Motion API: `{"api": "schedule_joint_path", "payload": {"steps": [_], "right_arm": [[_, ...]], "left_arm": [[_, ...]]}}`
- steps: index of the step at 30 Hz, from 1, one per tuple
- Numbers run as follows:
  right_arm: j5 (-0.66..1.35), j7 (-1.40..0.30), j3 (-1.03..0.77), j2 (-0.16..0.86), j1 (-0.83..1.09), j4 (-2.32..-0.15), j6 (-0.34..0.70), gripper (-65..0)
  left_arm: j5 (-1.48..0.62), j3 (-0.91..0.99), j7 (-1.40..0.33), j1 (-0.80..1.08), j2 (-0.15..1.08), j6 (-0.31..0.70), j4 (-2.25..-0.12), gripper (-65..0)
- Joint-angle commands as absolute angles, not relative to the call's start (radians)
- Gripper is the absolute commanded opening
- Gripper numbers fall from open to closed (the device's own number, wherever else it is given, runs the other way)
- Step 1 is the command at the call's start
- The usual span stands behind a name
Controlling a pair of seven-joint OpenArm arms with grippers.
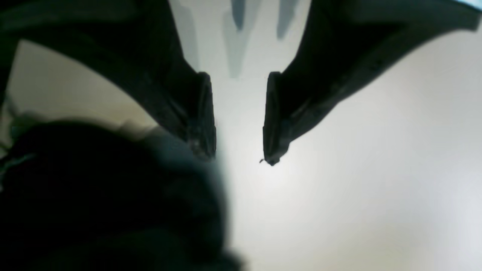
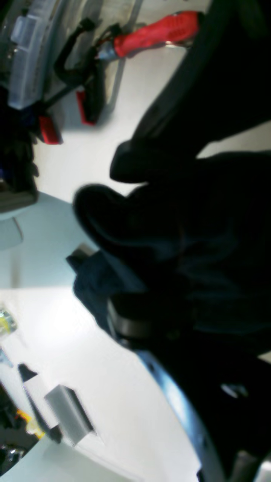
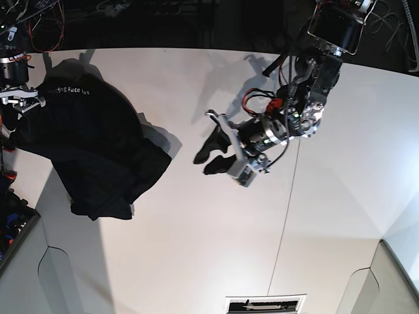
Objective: Layout the t-shirt on the table in an organized manner, then fold the t-shirt properly
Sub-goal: 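Lift the t-shirt with the right gripper and drag it aside, then grasp the hanging shirt edge with the left gripper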
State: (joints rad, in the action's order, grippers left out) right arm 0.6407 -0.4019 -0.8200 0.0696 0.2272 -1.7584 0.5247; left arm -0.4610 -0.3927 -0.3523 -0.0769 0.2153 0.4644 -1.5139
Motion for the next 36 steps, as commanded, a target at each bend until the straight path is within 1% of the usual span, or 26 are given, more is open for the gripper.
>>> {"api": "schedule_joint_path", "payload": {"steps": [1,3,6,11,12,13,14,16,17,20,24,28,30,33,35,36], "right_arm": [[0.663,-0.378,-0.824,0.083,0.222,-1.774,0.532,-20.1],[0.662,-0.379,-0.824,0.083,0.223,-1.774,0.532,-20.1],[0.663,-0.379,-0.823,0.083,0.223,-1.774,0.536,-20.3],[0.689,-0.379,-0.815,0.083,0.222,-1.774,0.55,-20.4],[0.692,-0.378,-0.81,0.083,0.22,-1.774,0.55,-22.3],[0.692,-0.379,-0.804,0.083,0.215,-1.774,0.55,-28.2],[0.69,-0.379,-0.797,0.083,0.211,-1.774,0.55,-38.1],[0.688,-0.386,-0.783,0.083,0.195,-1.774,0.55,-63.7],[0.683,-0.406,-0.778,0.083,0.183,-1.774,0.55,-65.0],[0.672,-0.454,-0.776,0.083,0.134,-1.774,0.55,-65.0],[0.677,-0.458,-0.77,0.083,0.1,-1.774,0.551,-65.0],[0.673,-0.518,-0.692,0.083,0.089,-1.774,0.557,-65.0],[0.624,-0.543,-0.614,0.083,0.089,-1.774,0.565,-65.0],[0.483,-0.547,-0.474,0.083,0.089,-1.773,0.563,-65.0],[0.392,-0.545,-0.389,0.083,0.089,-1.773,0.555,-65.0],[0.352,-0.542,-0.355,0.083,0.089,-1.772,0.55,-65.0]], "left_arm": [[-0.459,-0.414,-0.34,-0.11,0.198,0.428,-1.53,-40.9],[-0.384,-0.462,-0.34,-0.13,0.177,0.374,-1.53,-40.9],[-0.274,-0.53,-0.339,-0.154,0.16,0.32,-1.523,-40.9],[-0.204,-0.601,-0.318,-0.166,0.126,0.246,-1.472,-40.9],[-0.204,-0.603,-0.311,-0.166,0.118,0.247,-1.458,-40.9],[-0.205,-0.603,-0.31,-0.166,0.11,0.247,-1.448,-40.9],[-0.205,-0.603,-0.311,-0.166,0.102,0.247,-1.444,-40.9],[-0.205,-0.603,-0.31,-0.168,0.096,0.247,-1.445,-40.9],[-0.205,-0.603,-0.311,-0.171,0.094,0.247,-1.446,-40.9],[-0.204,-0.603,-0.311,-0.183,0.095,0.247,-1.446,-41.0],[-0.205,-0.603,-0.312,-0.189,0.095,0.247,-1.446,-41.0],[-0.22,-0.603,-0.311,-0.189,0.094,0.258,-1.447,-41.0],[-0.259,-0.603,-0.309,-0.189,0.094,0.302,-1.448,-41.0],[-0.33,-0.603,-0.317,-0.186,0.08,0.417,-1.448,-41.0],[-0.36,-0.603,-0.319,-0.185,0.07,0.455,-1.448,-41.0],[-0.359,-0.603,-0.319,-0.183,0.064,0.454,-1.446,-41.0]]}}
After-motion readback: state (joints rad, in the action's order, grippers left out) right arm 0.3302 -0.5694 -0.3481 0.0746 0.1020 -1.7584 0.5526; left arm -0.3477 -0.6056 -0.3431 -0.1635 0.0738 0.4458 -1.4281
